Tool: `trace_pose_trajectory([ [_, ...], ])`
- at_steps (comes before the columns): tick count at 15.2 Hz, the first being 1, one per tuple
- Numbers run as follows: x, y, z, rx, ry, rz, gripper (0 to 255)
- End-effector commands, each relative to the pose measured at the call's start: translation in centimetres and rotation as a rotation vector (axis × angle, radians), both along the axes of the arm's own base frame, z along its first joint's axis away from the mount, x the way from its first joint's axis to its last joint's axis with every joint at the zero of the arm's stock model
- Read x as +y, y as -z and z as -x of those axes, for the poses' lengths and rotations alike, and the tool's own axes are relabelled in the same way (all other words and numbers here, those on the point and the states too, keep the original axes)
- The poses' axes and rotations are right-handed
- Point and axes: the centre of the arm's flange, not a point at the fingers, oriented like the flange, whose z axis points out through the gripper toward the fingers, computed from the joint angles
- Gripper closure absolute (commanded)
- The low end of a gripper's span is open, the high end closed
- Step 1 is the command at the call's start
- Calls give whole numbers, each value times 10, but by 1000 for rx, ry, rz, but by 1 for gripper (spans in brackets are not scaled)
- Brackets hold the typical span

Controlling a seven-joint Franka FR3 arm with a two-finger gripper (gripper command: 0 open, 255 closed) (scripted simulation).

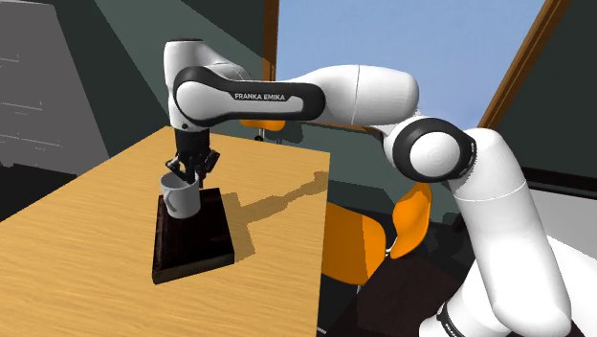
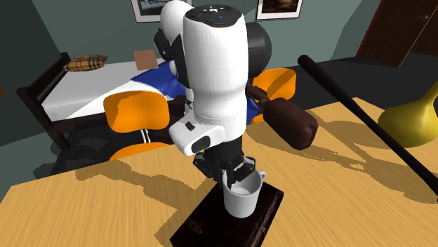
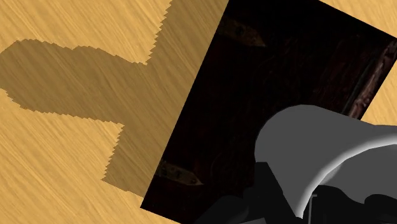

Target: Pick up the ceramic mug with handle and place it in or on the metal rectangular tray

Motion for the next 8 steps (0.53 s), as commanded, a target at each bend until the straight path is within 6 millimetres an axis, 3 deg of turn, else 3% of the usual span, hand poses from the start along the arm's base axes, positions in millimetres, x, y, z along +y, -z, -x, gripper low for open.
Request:
trace_pose_trajectory([
  [1,1,10,0,-1,0,-1,255],
  [8,1,47,0,-1,0,-1,255],
])
